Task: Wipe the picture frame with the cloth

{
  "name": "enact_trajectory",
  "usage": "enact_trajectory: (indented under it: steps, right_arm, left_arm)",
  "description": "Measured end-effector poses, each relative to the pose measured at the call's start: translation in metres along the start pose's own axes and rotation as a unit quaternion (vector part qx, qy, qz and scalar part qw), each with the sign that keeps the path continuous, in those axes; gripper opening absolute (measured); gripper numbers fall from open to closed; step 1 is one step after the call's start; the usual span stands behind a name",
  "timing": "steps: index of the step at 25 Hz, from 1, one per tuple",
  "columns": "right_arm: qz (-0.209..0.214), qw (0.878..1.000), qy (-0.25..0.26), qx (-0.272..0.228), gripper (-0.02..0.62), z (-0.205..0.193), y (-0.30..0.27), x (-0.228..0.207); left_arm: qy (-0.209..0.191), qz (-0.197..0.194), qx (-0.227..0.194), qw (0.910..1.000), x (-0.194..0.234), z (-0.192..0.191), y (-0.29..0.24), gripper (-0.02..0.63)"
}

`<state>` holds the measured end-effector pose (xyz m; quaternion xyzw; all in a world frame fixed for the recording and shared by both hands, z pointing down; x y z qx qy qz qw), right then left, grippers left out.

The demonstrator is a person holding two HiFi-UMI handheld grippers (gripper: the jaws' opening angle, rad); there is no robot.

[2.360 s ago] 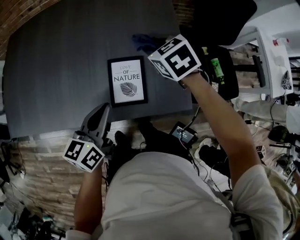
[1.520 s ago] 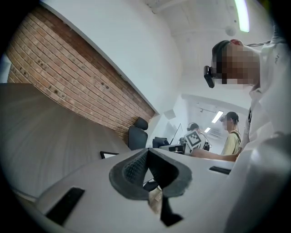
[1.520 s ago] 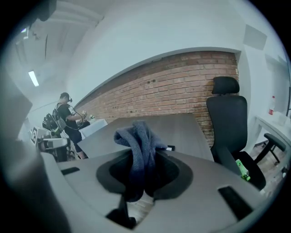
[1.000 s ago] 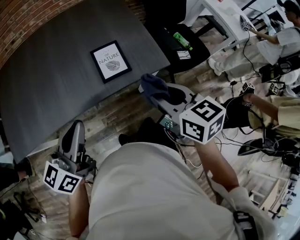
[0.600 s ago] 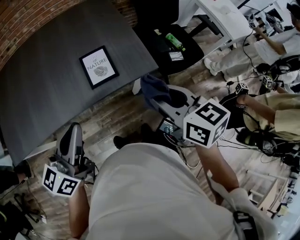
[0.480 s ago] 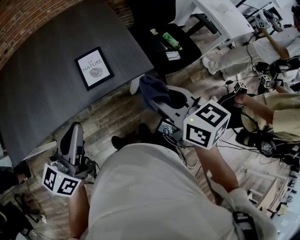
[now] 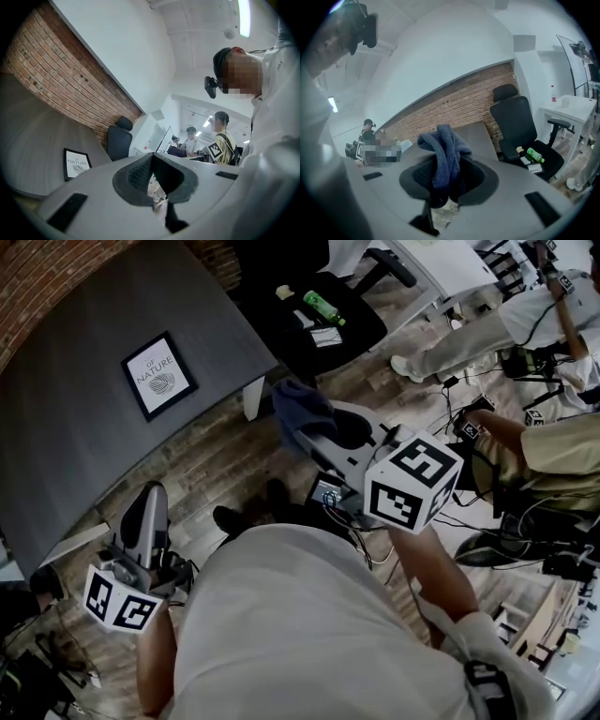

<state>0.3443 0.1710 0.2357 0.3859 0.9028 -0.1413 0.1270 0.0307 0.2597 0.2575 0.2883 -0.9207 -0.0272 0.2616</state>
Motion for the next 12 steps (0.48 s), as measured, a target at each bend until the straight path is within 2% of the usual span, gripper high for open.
enact_trajectory:
  steps: [12]
  right_arm:
    - [-0.026,1.0,0.001,-0.003,0.107,-0.004,0.017,-0.008]
  left_arm:
    - [0.014,-0.024,0.016,0.9995,-0.005,-0.015,-0.013,0.008]
Point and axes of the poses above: the fingertips, and each gripper's own axes: y backward along the fingers, x to its left, z out of its top, the point moved 9 cm from there along y, backward along the fingers, and after that the axes turned 12 degrees about -x, right-handed, at the moved point
